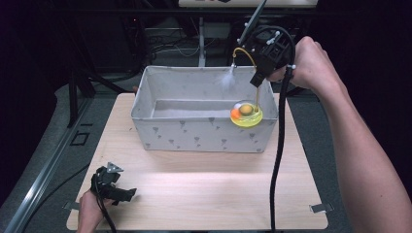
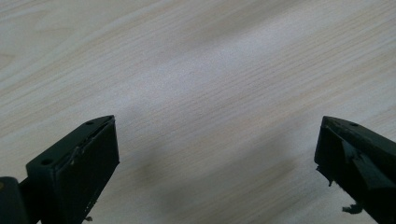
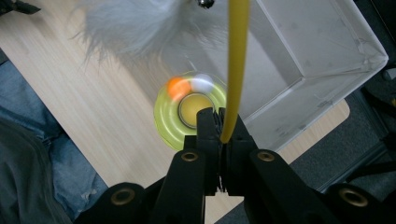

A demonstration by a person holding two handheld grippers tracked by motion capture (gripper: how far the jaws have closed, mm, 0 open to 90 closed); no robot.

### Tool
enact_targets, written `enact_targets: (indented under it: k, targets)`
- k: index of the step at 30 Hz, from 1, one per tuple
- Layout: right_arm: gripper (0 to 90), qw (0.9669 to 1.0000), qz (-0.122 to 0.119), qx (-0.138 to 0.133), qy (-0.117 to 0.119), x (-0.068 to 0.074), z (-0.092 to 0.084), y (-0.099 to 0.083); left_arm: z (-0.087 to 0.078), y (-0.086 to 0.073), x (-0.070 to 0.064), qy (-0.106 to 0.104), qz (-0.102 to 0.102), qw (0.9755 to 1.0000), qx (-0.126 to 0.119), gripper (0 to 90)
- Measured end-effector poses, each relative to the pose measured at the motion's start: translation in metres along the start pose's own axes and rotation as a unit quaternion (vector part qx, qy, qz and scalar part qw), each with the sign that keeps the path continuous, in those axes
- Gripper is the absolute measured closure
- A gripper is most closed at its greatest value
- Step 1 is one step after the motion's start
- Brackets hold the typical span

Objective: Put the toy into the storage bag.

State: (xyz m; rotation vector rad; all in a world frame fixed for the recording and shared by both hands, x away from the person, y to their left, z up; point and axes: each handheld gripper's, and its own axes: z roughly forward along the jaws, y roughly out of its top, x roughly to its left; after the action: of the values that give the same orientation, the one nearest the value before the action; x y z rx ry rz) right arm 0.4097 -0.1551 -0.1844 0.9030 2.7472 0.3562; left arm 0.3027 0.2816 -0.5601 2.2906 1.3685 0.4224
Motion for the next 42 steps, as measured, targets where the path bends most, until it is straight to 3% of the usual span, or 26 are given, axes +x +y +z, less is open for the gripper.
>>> enact_targets:
  k: [16, 42]
  targets:
    - [88.2, 0.9993, 0.033, -0.009, -0.018, -0.025, 0.001, 0.009, 0.0, 0.0, 0.0, -0.002, 0.002, 1.0, 0.002, 0.0]
    - [88.2, 0.9954, 0.091, -0.012, -0.027, -0.065, 0.035, 0.015, 0.001, 0.001, -0.002, -0.002, 0.005, 1.0, 0.001, 0.0]
